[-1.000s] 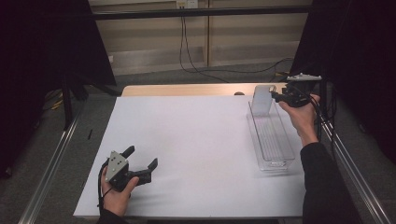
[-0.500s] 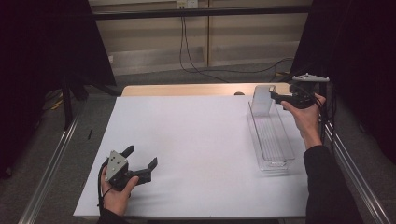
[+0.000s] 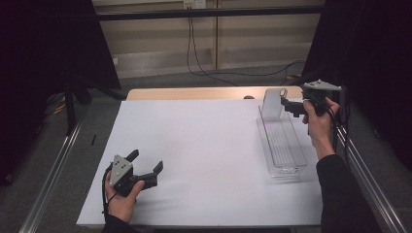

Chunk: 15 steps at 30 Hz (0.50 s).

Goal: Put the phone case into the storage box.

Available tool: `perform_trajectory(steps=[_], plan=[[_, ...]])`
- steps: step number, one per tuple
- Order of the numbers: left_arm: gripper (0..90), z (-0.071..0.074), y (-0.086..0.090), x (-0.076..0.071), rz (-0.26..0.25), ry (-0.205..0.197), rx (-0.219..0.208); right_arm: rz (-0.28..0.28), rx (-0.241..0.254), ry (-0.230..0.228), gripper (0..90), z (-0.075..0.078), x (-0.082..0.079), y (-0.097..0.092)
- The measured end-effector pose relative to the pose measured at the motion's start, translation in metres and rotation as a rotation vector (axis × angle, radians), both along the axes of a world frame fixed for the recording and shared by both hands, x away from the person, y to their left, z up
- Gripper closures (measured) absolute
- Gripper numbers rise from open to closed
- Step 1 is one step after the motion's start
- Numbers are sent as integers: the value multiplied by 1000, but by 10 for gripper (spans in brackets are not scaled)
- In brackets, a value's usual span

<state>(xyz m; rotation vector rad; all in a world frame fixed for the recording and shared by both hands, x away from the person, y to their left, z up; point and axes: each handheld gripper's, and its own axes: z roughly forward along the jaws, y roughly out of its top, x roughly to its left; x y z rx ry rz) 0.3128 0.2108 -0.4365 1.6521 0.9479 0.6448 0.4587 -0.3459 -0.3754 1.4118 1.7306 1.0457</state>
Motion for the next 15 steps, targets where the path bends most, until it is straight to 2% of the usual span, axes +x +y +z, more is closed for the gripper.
perform_trajectory(steps=[8, 11, 13, 15], plan=[[46, 1, 2, -2, -6, -7, -10, 15, 19, -32, 98, -7, -3, 2], [46, 2, 3, -2, -11, -11, -2, 19, 39, -48, 97, -9, -4, 3], [46, 2, 4, -3, -14, -14, -9, 26, 36, -71, 86, -11, -5, 4], [46, 2, 4, -3, -18, -16, -17, 25, 54, -88, 83, -12, -5, 4]])
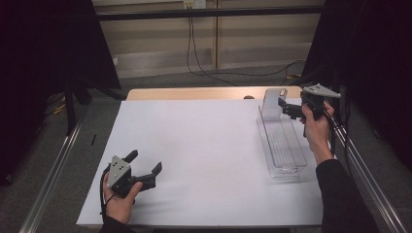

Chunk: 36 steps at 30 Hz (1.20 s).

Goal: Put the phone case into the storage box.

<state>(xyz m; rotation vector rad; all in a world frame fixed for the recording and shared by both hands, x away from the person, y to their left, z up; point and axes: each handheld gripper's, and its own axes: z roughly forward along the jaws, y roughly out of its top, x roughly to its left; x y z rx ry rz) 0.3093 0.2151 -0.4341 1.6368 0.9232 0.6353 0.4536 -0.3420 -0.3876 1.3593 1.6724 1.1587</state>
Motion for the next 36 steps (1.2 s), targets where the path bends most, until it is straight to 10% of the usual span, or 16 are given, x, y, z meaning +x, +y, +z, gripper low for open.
perform_trajectory(steps=[36], plan=[[36, 4, 3, -5, -5, -13, -15, 68, 62, -95, 0, -1, -51, -16]])
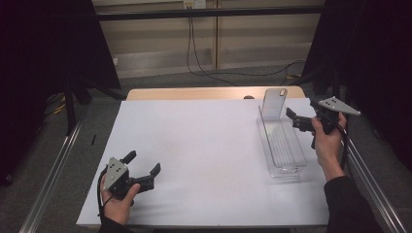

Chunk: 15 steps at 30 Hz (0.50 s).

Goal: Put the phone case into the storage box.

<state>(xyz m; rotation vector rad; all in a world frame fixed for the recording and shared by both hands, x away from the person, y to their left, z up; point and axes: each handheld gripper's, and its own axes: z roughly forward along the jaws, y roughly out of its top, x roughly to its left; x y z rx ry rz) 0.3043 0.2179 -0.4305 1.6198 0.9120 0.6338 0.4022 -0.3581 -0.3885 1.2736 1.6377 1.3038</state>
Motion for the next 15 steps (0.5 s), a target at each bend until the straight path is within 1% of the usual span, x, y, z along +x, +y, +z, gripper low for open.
perform_trajectory(steps=[1, 3, 5, 9, 12, 14, 15], plan=[[36, 0, 0, 0, 0, 0, -6, 4, 2, -3, 0, 0, -1, 0], [36, 0, 0, 0, 3, -2, -5, -3, -16, -7, 0, -1, -4, 1], [25, 1, 1, 1, 19, -5, -9, 3, -8, -11, 0, -2, -6, 0], [24, 2, 1, 2, 14, -4, -18, -2, -23, -11, 1, -4, -13, 0], [24, 2, 1, 2, 8, -7, -15, -8, -34, -12, 0, -4, -18, -1], [24, 1, 0, 1, 11, -1, -22, -10, -31, -16, 0, -4, -22, -2], [24, 1, 0, 1, 7, 0, -17, -9, -24, -15, 0, -4, -24, -3]])
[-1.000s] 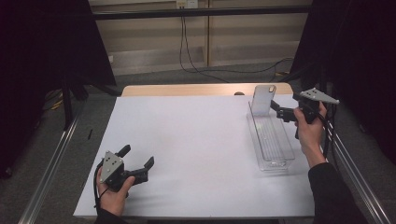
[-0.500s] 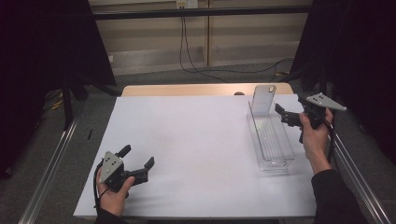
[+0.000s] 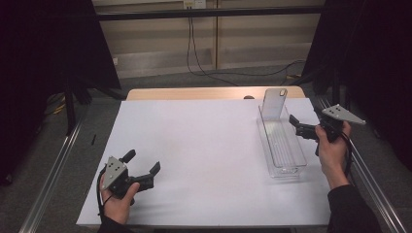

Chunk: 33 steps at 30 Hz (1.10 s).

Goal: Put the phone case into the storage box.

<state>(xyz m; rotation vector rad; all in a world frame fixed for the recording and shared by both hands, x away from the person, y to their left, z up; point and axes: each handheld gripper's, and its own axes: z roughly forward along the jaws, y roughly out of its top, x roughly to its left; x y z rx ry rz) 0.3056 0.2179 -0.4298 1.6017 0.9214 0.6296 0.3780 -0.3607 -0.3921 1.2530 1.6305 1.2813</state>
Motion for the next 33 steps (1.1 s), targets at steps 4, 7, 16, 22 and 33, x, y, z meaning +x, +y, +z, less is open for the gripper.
perform_trajectory(steps=[4, 7, 16, 22, 33], plan=[[27, -2, -1, -2, 0, 13, -3, -3, 27, -10, 1, -2, -10, -1], [28, -2, -1, -3, 1, 13, 1, 1, 35, -15, 2, -3, -17, -2], [29, -2, -1, -5, 6, 13, -5, 2, 25, -14, 0, -4, -33, -3], [30, -1, 0, -5, 8, 10, -7, 8, 14, -20, 1, -5, -44, 0], [33, -2, 0, -8, 8, 10, -2, 21, 1, -32, 3, -3, -61, 7]])
